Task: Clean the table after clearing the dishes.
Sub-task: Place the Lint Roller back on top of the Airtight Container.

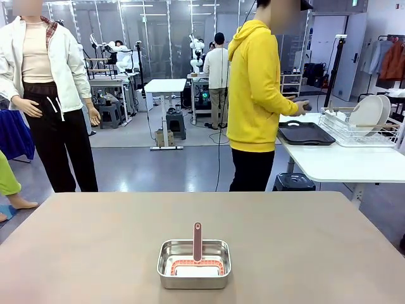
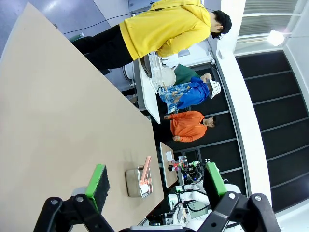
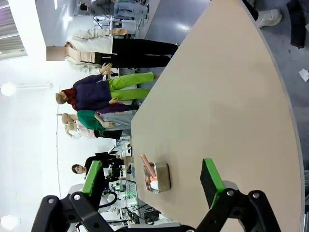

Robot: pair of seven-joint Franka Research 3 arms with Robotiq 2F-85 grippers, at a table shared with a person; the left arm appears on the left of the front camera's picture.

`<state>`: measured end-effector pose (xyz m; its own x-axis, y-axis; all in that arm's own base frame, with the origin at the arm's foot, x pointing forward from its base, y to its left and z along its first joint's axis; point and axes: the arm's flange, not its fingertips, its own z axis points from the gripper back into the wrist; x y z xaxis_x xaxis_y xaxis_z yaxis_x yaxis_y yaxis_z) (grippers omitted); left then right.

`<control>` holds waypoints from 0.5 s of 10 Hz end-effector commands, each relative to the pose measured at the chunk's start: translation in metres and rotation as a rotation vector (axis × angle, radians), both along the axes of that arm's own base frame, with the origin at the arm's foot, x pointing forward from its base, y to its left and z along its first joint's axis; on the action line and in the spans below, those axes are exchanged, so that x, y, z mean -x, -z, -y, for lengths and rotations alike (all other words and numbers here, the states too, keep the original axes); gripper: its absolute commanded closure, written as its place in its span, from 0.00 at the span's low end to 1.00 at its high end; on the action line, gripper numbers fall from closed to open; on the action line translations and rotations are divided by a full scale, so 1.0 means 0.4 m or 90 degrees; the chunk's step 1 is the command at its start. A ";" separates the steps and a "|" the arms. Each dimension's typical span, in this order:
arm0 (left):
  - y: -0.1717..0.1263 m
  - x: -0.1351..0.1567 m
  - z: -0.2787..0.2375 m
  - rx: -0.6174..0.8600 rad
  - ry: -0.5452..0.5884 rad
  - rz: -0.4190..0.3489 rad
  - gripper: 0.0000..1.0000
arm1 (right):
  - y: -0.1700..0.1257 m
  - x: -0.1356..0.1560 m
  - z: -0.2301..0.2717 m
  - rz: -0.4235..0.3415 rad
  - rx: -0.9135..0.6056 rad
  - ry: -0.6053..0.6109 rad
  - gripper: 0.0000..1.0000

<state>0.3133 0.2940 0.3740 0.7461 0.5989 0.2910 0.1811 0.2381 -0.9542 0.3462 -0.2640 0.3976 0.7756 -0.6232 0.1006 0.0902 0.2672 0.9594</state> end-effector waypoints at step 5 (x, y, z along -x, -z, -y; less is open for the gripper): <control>-0.014 0.004 -0.007 0.009 0.003 -0.004 0.00 | -0.003 0.004 0.005 0.007 0.004 -0.008 0.00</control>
<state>0.3133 0.2940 0.3740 0.7461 0.5989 0.2910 0.1811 0.2381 -0.9542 0.3462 -0.2640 0.3976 0.7756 -0.6231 0.1006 0.0902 0.2672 0.9594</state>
